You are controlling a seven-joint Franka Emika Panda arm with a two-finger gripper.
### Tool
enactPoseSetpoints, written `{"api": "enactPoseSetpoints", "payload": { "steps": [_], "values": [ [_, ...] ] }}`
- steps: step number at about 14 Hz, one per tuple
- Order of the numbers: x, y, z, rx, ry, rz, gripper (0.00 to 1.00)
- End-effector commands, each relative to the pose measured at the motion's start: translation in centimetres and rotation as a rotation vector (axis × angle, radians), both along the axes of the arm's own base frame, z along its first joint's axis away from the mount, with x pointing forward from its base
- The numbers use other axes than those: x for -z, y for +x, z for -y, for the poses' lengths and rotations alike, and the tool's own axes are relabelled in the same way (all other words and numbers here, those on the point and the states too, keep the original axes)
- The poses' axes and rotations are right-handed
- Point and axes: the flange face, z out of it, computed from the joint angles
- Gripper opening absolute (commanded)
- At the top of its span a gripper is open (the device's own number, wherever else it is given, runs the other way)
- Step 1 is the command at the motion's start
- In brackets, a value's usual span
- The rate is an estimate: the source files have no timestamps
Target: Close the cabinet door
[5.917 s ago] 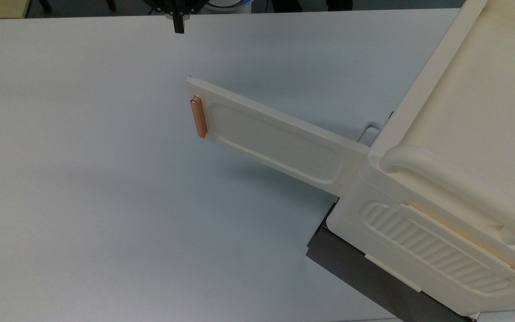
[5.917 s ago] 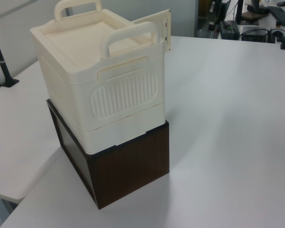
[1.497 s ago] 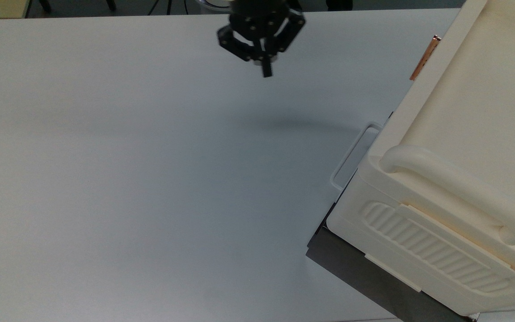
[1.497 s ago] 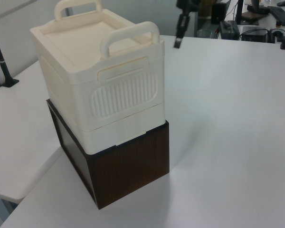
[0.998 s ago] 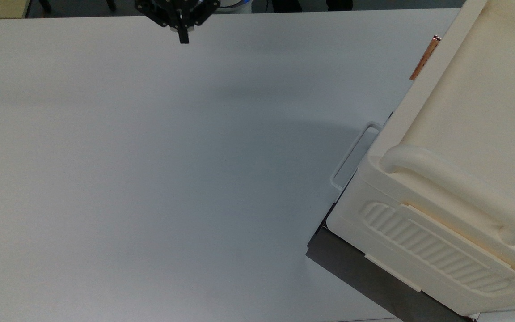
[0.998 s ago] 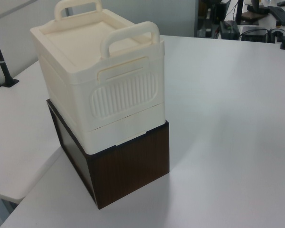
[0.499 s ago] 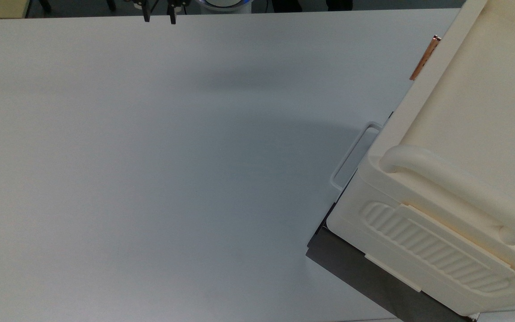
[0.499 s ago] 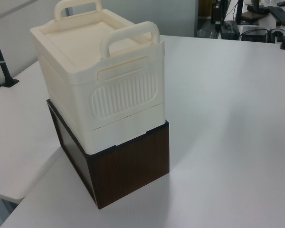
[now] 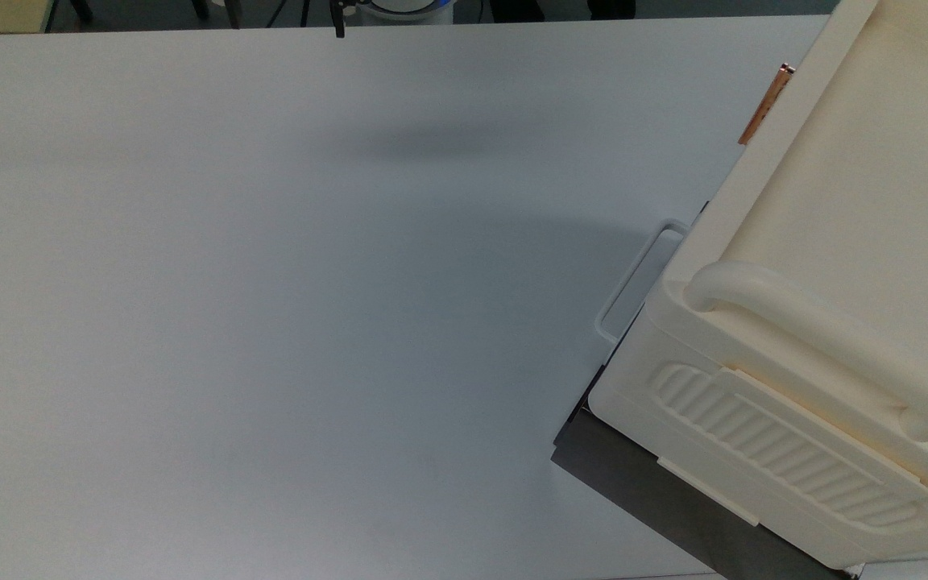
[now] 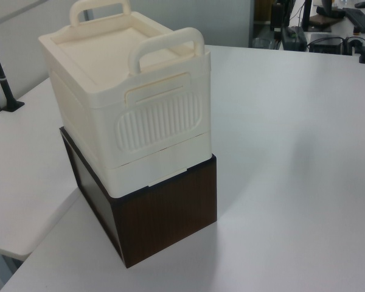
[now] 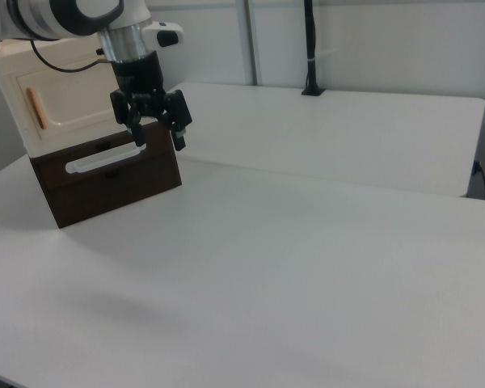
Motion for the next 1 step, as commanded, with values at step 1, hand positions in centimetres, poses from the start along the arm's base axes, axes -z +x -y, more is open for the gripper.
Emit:
{"api": "enactPoseSetpoints", "payload": {
  "steps": [1],
  "values": [
    [-0.21, -0.77, -0.45, 0.019, -0.011, -0.006, 1.00]
  ]
}}
